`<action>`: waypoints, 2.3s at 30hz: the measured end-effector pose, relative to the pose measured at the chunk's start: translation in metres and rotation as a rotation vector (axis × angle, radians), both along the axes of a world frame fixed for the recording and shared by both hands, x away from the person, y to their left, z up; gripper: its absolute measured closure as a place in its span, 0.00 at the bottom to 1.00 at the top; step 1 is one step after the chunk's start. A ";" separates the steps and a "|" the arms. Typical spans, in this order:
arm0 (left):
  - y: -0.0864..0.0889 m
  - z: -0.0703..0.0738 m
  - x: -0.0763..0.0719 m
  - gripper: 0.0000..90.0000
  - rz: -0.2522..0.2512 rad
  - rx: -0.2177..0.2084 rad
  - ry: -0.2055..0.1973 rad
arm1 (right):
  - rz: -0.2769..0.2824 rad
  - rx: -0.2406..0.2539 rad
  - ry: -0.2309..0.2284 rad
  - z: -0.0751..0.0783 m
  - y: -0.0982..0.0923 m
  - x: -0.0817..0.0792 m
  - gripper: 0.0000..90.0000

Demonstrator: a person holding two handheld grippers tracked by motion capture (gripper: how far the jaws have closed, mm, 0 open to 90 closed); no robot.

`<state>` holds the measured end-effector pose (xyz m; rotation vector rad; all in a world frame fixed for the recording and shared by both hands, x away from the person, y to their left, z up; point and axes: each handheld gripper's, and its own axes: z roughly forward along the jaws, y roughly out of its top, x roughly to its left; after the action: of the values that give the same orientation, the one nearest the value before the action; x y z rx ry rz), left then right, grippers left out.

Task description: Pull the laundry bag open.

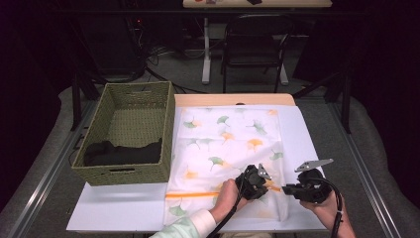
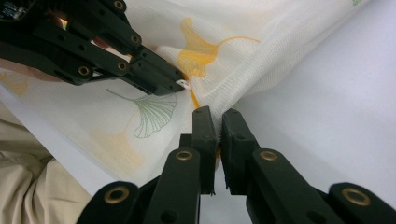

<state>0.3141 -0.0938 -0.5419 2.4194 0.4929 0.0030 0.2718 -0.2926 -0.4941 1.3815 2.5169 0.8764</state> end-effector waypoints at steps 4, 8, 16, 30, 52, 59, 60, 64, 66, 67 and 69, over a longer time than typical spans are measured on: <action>0.004 -0.001 0.001 1.00 0.004 0.003 0.001 | -0.002 -0.002 0.001 -0.001 -0.001 0.001 0.95; 0.009 -0.001 0.002 1.00 0.009 0.003 -0.006 | -0.009 0.003 0.008 -0.001 -0.002 0.001 0.95; 0.020 -0.002 0.003 1.00 0.028 0.019 -0.006 | -0.012 0.008 0.023 -0.003 -0.003 0.002 0.95; 0.027 -0.002 0.002 1.00 0.043 0.044 -0.024 | -0.017 -0.006 0.033 -0.005 -0.003 0.003 0.95; 0.048 -0.002 0.004 1.00 0.072 0.073 -0.032 | -0.016 -0.014 0.039 -0.004 -0.002 0.003 0.95; 0.059 -0.001 0.004 1.00 0.082 0.083 -0.029 | -0.017 -0.018 0.043 -0.005 -0.003 0.004 0.95; 0.061 -0.001 0.004 1.00 0.083 0.081 -0.029 | -0.013 -0.019 0.043 -0.005 -0.003 0.004 0.95; 0.066 -0.001 0.004 1.00 0.091 0.081 -0.025 | -0.013 -0.019 0.045 -0.005 -0.003 0.004 0.95; 0.066 -0.001 0.004 1.00 0.091 0.081 -0.025 | -0.012 -0.017 0.046 -0.005 -0.002 0.004 0.95; 0.066 -0.001 0.004 1.00 0.091 0.081 -0.025 | -0.012 -0.017 0.046 -0.005 -0.002 0.004 0.95; 0.072 0.001 0.003 1.00 0.094 0.087 -0.028 | -0.012 -0.017 0.046 -0.005 -0.002 0.004 0.95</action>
<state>0.3172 -0.0221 -0.5411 2.4750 0.6052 0.1005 0.2758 -0.2950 -0.4994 1.4263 2.5408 0.8290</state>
